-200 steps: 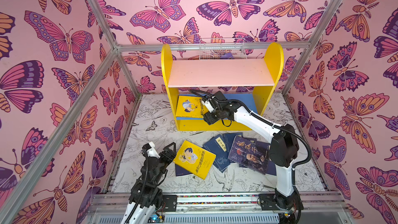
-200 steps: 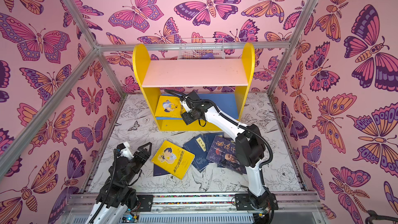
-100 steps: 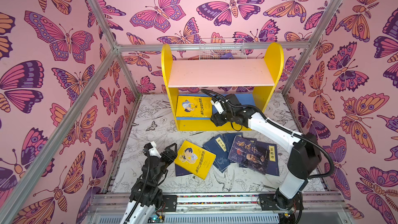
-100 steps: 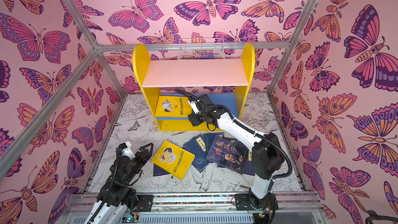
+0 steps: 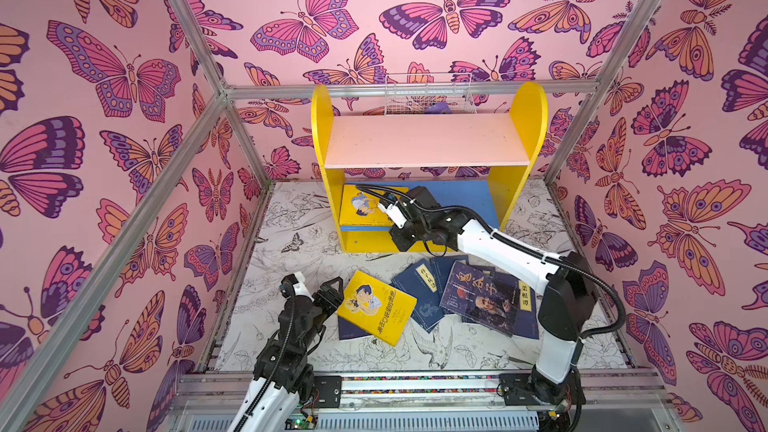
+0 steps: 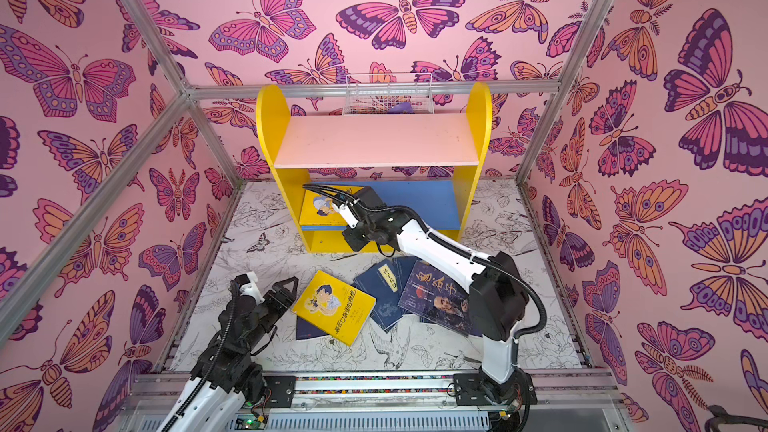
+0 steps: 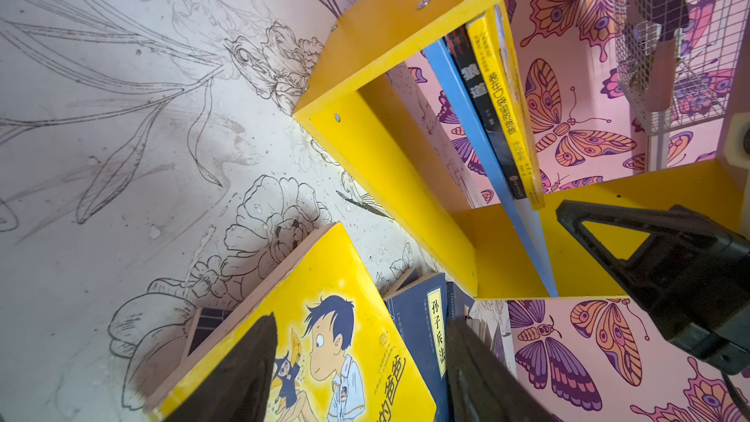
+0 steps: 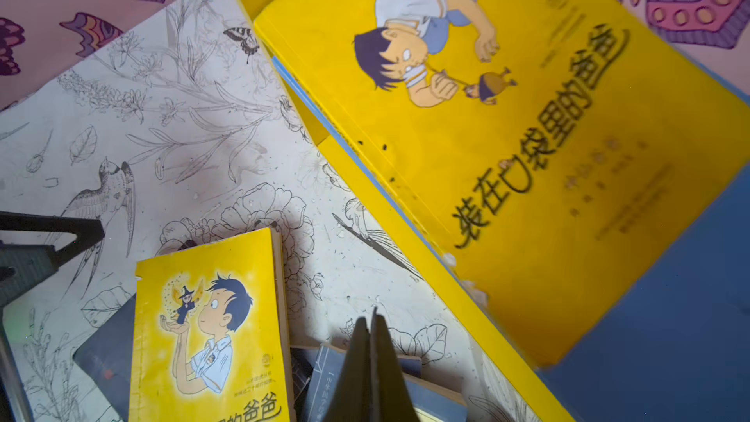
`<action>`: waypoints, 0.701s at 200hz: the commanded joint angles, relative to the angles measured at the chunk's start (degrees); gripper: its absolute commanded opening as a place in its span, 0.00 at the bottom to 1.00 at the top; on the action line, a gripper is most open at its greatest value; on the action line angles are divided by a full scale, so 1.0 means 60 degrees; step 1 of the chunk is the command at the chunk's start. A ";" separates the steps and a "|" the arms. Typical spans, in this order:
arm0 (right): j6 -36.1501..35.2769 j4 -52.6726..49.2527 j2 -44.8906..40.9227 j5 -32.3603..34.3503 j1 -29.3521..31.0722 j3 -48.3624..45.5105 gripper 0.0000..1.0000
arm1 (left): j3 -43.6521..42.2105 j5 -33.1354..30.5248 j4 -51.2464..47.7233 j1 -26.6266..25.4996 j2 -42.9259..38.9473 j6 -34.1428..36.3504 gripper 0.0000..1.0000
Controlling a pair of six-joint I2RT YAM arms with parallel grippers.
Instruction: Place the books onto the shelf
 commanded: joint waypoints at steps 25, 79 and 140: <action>0.1049 -0.1334 0.1313 -0.0573 0.0082 0.1964 0.00 | 0.0043 -0.0071 -0.0125 -0.0064 0.0336 -0.0103 0.68; 0.1013 -0.2048 0.2095 -0.0467 0.0094 0.3032 0.00 | 0.0037 -0.0071 -0.0236 -0.0068 0.0269 -0.0076 0.68; 0.0680 -0.2223 0.2584 -0.0172 0.0041 0.3721 0.00 | 0.0104 -0.0158 -0.0405 -0.0065 0.0135 -0.0032 0.68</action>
